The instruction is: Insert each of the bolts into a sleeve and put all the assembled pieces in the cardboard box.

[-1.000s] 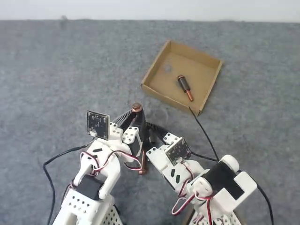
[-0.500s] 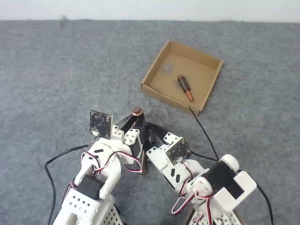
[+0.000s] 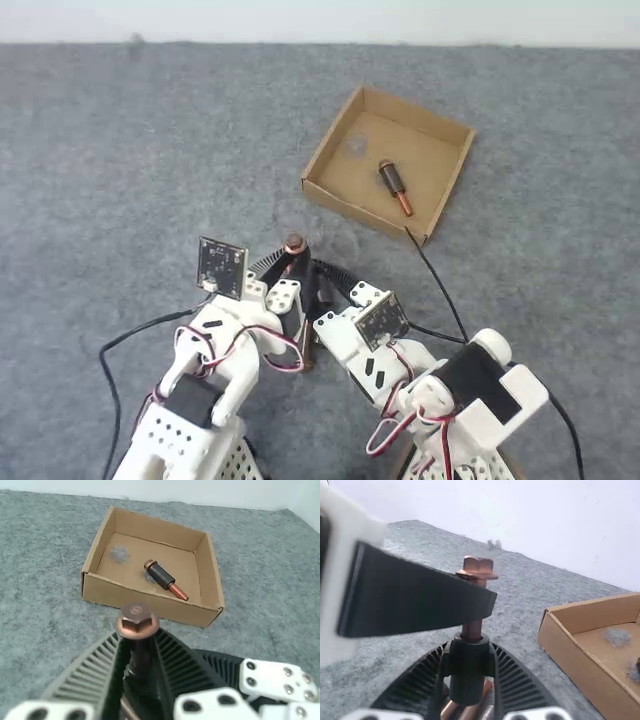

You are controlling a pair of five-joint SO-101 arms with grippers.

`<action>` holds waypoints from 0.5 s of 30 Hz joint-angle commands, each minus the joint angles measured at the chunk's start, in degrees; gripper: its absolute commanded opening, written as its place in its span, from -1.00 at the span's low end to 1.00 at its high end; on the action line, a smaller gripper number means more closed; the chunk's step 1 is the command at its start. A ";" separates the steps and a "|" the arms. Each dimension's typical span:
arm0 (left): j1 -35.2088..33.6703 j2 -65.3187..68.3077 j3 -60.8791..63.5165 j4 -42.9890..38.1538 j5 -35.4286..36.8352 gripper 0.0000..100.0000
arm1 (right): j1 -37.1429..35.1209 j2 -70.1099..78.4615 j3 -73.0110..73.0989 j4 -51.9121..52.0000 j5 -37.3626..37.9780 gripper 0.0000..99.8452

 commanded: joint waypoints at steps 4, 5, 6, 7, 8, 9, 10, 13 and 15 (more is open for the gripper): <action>4.92 -0.70 -0.40 4.13 -1.23 -0.97 | 2.51 -0.75 -0.18 -1.80 0.62 -0.99; 4.92 -0.70 -0.40 4.13 -1.23 -0.97 | 2.51 -0.66 -0.18 -1.80 0.62 -0.99; 4.84 -0.70 -0.48 4.13 -1.23 -0.95 | 2.51 -0.57 -0.18 -1.80 0.62 -0.99; 4.75 -0.70 -0.48 4.13 -1.23 -0.91 | 2.51 -0.57 -0.18 -1.80 0.62 -0.99; 4.31 -0.70 -0.48 4.22 -1.14 -0.85 | 2.51 -0.57 -0.18 -1.80 0.62 -0.99; 3.78 -0.70 -0.48 4.31 -1.05 -0.78 | 2.51 -0.57 -0.18 -1.80 0.62 -0.99; 3.16 -0.70 -0.48 4.31 -0.97 -0.70 | 2.51 -0.48 -0.18 -1.80 0.62 -0.99; 1.49 -0.70 -0.57 4.31 -0.53 -0.58 | 2.51 -0.48 -0.18 -1.80 0.62 -0.99; 0.62 -0.70 -1.63 4.31 0.35 -0.59 | 2.51 -0.40 -0.35 -1.63 0.62 -0.99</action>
